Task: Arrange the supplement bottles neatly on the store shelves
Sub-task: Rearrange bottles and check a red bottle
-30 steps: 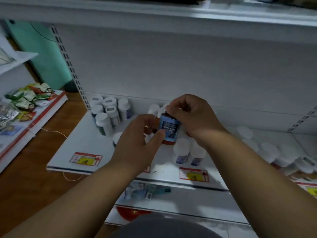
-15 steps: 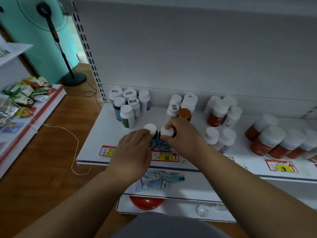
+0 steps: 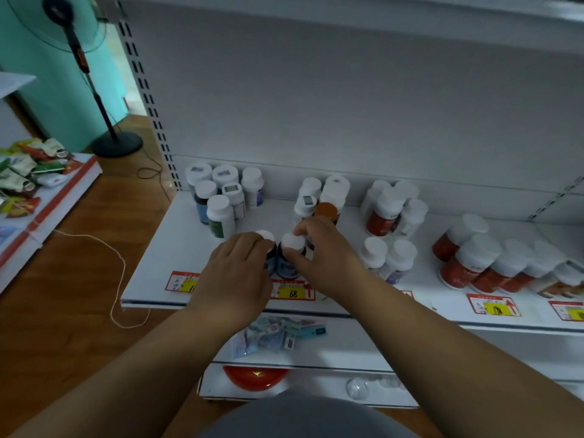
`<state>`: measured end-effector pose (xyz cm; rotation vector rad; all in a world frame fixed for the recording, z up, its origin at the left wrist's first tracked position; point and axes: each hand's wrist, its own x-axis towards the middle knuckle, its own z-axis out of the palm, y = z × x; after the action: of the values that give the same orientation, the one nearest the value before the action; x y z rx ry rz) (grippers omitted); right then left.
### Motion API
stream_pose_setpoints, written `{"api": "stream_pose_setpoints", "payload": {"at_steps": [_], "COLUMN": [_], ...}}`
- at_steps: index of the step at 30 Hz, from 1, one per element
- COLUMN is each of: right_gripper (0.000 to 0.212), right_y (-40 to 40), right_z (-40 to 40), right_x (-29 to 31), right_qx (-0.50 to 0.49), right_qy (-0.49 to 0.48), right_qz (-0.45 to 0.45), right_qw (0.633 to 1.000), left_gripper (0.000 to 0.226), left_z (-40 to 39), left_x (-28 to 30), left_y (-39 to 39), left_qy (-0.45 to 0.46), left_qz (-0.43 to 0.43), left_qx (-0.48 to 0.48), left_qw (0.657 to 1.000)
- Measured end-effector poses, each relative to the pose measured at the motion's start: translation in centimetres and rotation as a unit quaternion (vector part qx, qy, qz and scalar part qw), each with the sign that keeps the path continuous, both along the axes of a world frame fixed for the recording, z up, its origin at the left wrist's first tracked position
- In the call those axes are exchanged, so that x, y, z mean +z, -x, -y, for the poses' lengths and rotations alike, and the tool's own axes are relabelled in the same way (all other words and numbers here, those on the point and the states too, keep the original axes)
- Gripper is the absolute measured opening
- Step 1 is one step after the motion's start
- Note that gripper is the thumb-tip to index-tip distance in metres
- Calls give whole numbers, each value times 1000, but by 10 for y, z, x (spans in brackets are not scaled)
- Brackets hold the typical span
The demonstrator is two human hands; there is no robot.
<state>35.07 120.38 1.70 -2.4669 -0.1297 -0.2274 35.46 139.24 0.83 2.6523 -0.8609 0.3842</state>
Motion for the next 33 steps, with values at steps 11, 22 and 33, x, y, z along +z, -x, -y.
{"api": "stream_pose_setpoints", "payload": {"at_steps": [11, 22, 33], "right_gripper": [20, 37, 23], "right_y": [-7, -50, -18], "right_z": [139, 182, 205], "right_x": [59, 45, 76], "right_qx": [-140, -23, -52], "right_qy": [81, 284, -40], "right_qz": [66, -42, 59], "right_qw": [985, 958, 996], "left_gripper": [37, 37, 50], "left_z": [109, 187, 213], "left_x": [46, 33, 53], "left_y": [-5, -1, 1], "left_qy": [81, 139, 254], "left_qz": [19, 20, -128], "left_qx": [-75, -56, 78], "left_qw": [994, 988, 956]}}
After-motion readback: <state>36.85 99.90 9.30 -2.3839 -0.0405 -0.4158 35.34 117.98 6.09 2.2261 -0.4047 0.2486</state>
